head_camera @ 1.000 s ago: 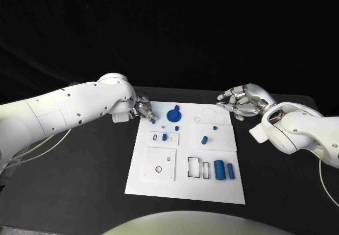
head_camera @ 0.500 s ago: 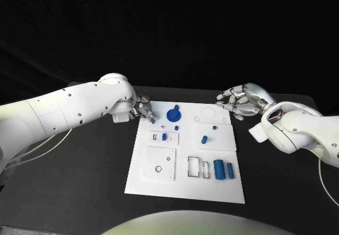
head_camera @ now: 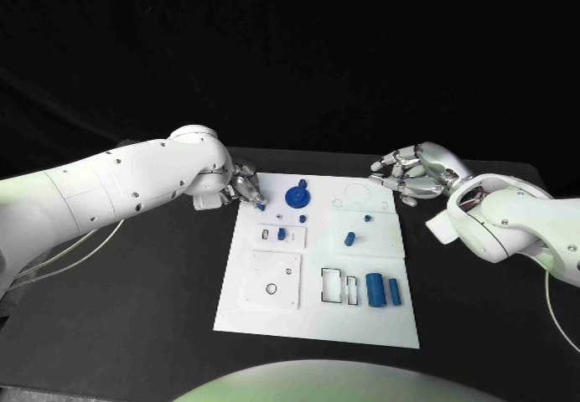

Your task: Assemble the parts on the task board

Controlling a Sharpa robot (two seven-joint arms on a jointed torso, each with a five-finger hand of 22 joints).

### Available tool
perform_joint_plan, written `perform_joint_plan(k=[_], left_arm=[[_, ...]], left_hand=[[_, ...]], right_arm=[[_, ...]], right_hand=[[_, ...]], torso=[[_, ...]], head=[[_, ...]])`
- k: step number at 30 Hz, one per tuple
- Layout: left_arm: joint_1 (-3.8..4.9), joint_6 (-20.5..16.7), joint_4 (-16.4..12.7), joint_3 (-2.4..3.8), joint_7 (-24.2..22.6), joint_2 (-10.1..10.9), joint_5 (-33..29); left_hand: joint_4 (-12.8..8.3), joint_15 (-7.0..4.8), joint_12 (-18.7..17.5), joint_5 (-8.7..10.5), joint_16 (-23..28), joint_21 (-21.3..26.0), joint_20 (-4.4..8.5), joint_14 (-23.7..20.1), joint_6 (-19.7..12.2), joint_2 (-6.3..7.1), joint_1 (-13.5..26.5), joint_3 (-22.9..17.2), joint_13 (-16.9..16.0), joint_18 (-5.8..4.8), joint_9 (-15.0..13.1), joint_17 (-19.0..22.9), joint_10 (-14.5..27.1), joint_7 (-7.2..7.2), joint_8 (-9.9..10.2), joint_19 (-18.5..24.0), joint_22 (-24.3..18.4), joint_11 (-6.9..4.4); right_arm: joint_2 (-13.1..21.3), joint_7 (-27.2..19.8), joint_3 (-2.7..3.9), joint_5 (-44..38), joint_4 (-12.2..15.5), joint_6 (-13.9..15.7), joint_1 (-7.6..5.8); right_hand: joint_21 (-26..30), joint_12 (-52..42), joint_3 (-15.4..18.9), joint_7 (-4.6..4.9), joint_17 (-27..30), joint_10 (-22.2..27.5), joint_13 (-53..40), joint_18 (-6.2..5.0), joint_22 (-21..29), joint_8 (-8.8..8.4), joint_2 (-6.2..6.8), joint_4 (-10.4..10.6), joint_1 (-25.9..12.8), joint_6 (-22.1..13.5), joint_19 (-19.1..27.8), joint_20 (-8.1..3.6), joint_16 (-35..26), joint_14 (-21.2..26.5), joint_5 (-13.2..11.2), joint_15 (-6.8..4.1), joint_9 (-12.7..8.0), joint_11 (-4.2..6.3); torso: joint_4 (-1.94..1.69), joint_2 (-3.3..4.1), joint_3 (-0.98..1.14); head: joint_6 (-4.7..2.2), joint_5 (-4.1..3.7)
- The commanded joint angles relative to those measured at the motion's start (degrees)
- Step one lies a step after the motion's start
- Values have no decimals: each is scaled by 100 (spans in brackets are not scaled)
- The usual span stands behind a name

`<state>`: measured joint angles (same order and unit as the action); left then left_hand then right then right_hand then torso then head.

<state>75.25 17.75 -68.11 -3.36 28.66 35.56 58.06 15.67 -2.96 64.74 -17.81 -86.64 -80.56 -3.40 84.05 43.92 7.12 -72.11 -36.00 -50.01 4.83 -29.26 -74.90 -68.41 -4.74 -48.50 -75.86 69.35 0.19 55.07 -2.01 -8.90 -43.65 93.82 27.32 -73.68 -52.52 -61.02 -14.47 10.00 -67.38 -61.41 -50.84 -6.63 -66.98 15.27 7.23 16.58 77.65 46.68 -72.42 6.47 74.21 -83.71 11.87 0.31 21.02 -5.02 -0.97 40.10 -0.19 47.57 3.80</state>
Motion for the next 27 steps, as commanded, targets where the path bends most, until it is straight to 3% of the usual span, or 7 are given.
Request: perform_joint_plan(k=[1,9,16,19,27], left_arm=[[0,-160,-50,2,-73,27,-319],[-3,-284,-271,4,-79,204,-649],[-9,-459,-706,5,-80,499,-787],[-53,-644,-1026,5,-97,673,-529],[-188,-961,-1677,5,-124,1018,-29]], left_hand=[[-466,-16,11,36,-10,2,22,413,-24,-43,-72,-542,25,-25,-172,-849,-11,20,-147,2,-13,5],[-553,-20,56,58,-11,-2,24,413,-31,-11,-7,-731,-2,-25,-196,-848,-52,25,-233,1,-4,1],[-618,-32,97,45,-17,-13,31,418,-27,42,67,-850,-28,-29,-209,-858,-98,39,-299,-14,19,-13],[-798,-68,191,38,-37,-64,63,430,6,214,242,-1242,-95,-46,-218,-890,-215,76,-437,-78,114,-52],[-834,-81,226,44,-44,-101,74,434,29,257,319,-1359,-118,-62,-214,-901,-268,92,-486,-129,190,-68]], right_arm=[[-2,-23,0,-30,-3,-121,3],[-11,-2,-1,-32,-26,-165,4],[-13,-12,-2,-32,-37,-155,5],[-14,-34,-2,-32,-45,-121,6],[0,-43,-3,-32,-63,-98,7]], right_hand=[[18,8,10,-18,3,8,-5,-100,5,39,-4,-18,-28,-34,32,0,-30,36,26,16,0,15],[40,17,7,-18,13,18,9,-104,18,41,-6,-19,-25,-34,41,0,-38,39,28,15,0,15],[40,17,7,-18,13,18,9,-104,18,41,-6,-19,-25,-34,41,0,-38,39,28,15,0,15],[32,9,9,-17,9,11,-1,-101,11,42,-5,-17,-29,-35,36,0,-37,38,29,15,0,14],[32,9,9,-17,9,11,-1,-101,11,42,-5,-17,-29,-35,36,0,-37,38,29,15,0,14]], torso=[[-2,1,-2],[-6,-5,-2],[-17,-11,3],[-12,-3,0],[-13,-2,2]], head=[[4,5],[16,6],[13,28],[13,44],[25,60]])
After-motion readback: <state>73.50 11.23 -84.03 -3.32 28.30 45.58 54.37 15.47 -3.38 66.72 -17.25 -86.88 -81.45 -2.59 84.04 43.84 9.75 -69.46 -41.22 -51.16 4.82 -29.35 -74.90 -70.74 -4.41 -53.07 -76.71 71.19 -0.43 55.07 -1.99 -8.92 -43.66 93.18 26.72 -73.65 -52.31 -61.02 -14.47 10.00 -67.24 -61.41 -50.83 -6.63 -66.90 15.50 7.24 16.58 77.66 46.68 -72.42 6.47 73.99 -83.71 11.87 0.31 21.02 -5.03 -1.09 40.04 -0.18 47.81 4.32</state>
